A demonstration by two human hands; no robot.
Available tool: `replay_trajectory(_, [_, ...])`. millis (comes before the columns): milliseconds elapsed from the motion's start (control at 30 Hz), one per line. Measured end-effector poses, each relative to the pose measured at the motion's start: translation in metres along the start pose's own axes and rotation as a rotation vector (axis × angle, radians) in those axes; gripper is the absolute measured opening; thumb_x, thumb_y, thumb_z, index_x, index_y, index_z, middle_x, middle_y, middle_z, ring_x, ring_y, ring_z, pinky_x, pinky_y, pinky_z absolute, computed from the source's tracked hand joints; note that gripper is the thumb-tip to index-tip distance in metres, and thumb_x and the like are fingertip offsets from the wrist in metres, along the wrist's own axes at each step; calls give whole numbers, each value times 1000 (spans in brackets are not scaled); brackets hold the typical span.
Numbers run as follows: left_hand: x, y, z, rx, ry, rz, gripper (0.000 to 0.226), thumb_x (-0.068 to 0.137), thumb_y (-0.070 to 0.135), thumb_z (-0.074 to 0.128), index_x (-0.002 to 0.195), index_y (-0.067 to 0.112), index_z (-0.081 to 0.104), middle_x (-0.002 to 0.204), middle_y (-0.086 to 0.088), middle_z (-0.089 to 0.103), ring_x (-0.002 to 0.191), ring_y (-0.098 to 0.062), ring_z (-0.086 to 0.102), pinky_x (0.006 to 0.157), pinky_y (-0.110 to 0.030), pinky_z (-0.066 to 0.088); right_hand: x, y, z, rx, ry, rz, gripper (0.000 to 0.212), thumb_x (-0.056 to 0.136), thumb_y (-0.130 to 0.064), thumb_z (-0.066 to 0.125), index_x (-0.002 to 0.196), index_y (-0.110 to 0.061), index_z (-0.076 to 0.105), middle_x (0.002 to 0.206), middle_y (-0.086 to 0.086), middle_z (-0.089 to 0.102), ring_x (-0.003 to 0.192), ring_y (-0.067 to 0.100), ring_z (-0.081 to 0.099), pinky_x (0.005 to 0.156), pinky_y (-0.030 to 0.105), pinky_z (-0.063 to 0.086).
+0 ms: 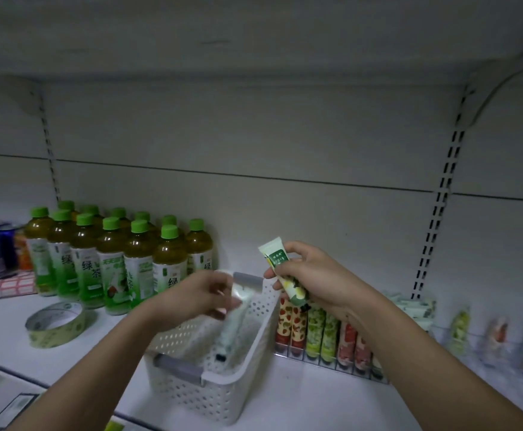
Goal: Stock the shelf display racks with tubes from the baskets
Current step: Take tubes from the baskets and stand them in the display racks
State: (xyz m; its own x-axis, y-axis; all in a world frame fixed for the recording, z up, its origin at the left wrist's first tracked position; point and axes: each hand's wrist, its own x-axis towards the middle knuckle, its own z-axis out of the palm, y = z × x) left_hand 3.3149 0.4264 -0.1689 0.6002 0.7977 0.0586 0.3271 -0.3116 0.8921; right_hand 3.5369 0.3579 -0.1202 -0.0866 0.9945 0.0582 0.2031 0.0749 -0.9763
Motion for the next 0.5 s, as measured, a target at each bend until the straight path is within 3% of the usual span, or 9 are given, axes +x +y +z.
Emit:
replay_trajectory(100, [-1,18,-2,-321,202,72,23,81,17,69,100,5,65,94,-15,69,90,-29,69,82,-38,58,-9,-3,-5,43,14,-35,16,96,-14,58,110,-18,62,96,8,75,75,17,68,65,31,53])
replay_trajectory(267, [-1,54,22,-582,271,76,17,99,14,49,115,9,54,99,-20,65,90,-38,69,73,-40,58,-25,-7,-25,92,58,-86,14,101,-22,53,110,-20,63,89,3,75,75,17,70,65,32,54])
replay_trajectory(367, [-1,77,53,-770,298,-7,24,104,21,42,120,8,52,88,-14,54,62,-24,60,55,-33,54,-35,-4,-37,179,88,-95,18,103,-22,48,107,-13,63,81,3,70,63,14,62,55,28,48])
replay_trajectory(433, [2,86,75,-740,299,-45,32,101,31,49,119,5,52,80,-9,47,49,-13,49,40,-23,42,-44,1,-47,193,128,-81,21,102,-27,50,100,-10,63,76,3,66,58,14,57,47,26,44])
replay_trajectory(500, [7,95,95,-649,284,-25,33,96,34,58,113,6,51,78,-5,46,45,-9,45,36,-20,35,-54,5,-61,176,160,-71,22,100,-33,54,97,-13,63,76,3,64,57,15,55,47,27,43])
